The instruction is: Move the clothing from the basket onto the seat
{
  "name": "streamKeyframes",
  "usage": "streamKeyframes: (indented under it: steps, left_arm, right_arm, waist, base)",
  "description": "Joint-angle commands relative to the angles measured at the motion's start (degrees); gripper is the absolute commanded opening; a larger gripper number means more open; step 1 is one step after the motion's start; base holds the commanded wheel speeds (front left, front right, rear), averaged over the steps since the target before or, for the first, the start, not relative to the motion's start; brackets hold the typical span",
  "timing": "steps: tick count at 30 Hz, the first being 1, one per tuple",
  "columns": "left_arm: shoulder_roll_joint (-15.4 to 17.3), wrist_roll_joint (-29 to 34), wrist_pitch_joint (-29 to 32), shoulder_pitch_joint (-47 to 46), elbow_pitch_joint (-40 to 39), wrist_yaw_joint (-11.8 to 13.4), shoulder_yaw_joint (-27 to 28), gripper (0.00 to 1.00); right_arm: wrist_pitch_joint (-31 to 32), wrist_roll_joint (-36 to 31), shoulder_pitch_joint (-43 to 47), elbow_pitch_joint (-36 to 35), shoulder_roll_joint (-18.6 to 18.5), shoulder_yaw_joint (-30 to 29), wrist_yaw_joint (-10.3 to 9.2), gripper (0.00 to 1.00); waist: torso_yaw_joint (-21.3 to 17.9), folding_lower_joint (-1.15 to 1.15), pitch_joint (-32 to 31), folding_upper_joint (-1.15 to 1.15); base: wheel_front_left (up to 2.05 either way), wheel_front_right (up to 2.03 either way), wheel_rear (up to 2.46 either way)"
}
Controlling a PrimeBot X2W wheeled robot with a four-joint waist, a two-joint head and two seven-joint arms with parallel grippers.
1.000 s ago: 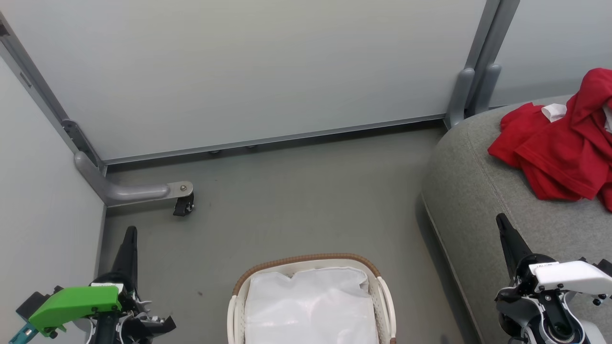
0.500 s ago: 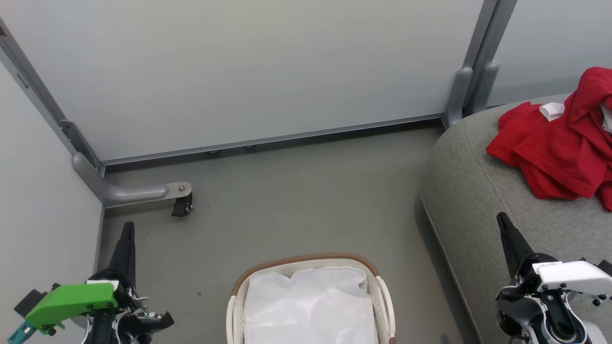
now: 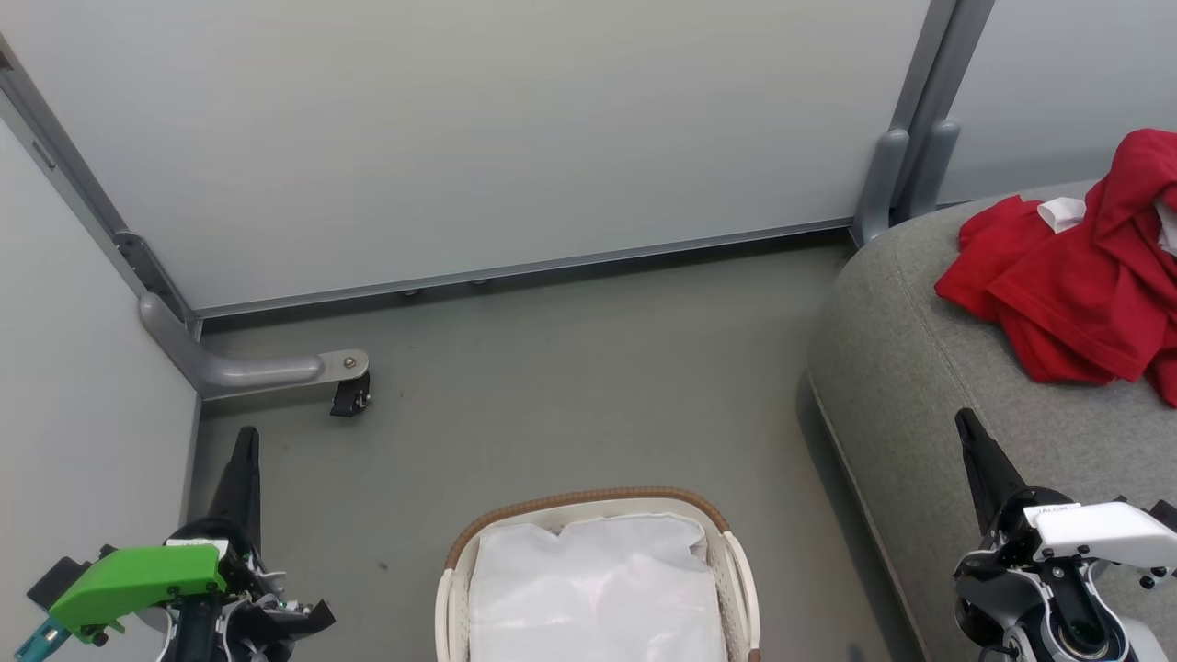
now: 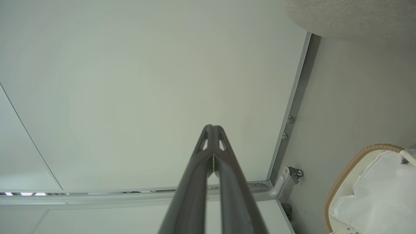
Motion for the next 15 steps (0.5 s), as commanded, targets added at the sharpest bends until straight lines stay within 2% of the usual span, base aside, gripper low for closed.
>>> streamKeyframes:
  steps: [1,15]
  left_arm:
    - [0.2,-0.2,0.2,-0.5,-0.1,-0.3,0.2,0.0]
    - [0.2,-0.2,0.2,-0.5,-0.1,-0.3,0.2,0.0]
  right_arm:
    - [0.1,0.2,0.2,-0.2,-0.3,-0.1,0.0,0.0]
    - [0.1,0.2,0.2,-0.2,-0.3,-0.1,0.0,0.0]
  waist:
    - [0.0,0.0,0.0,0.0]
    - [0.0,0.0,0.0,0.0]
  base:
    - [0.0,0.0,0.0]
    - [0.0,0.0,0.0]
